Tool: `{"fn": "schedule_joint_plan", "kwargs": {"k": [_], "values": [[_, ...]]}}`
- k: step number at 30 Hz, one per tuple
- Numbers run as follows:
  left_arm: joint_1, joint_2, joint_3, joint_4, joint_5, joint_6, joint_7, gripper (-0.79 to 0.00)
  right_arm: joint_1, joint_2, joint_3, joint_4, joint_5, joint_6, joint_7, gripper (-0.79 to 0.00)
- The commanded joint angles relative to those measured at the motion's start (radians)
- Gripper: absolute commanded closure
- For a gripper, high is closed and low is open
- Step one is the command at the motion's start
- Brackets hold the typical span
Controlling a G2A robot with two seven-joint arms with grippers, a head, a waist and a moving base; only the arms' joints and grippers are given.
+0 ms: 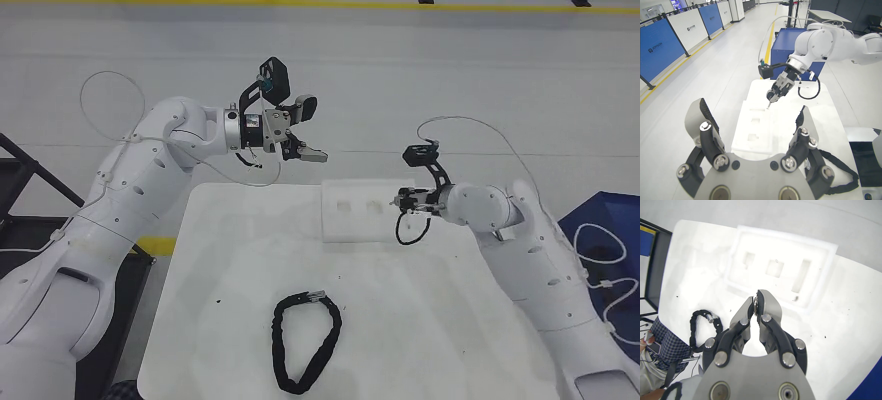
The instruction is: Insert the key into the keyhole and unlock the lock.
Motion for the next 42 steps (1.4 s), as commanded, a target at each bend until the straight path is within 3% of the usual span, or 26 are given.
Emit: {"fn": "schedule_joint_plan", "kwargs": {"k": [1,11,18,32,34,42], "values": [[0.0,0.0,0.0,0.0,0.0,0.0,0.0,-0.785,-0.065,0.012,0.077,-0.071,0.052,-0.006,-0.03,0.0],[0.0,0.0,0.0,0.0,0.0,0.0,0.0,-0.785,-0.252,0.034,0.275,-0.173,0.321,-0.142,-0.187,0.0],[0.0,0.0,0.0,0.0,0.0,0.0,0.0,-0.785,-0.35,0.043,0.353,-0.212,0.393,-0.213,-0.276,0.0],[0.0,0.0,0.0,0.0,0.0,0.0,0.0,-0.785,-0.352,0.043,0.356,-0.213,0.393,-0.214,-0.275,0.0],[0.005,0.001,-0.008,-0.017,0.032,0.036,0.0,-0.785,-0.352,0.043,0.356,-0.213,0.393,-0.214,-0.275,0.0],[0.105,0.018,-0.022,-0.065,0.239,0.025,0.022,-0.785,-0.352,0.043,0.356,-0.213,0.393,-0.214,-0.275,0.0]]}}
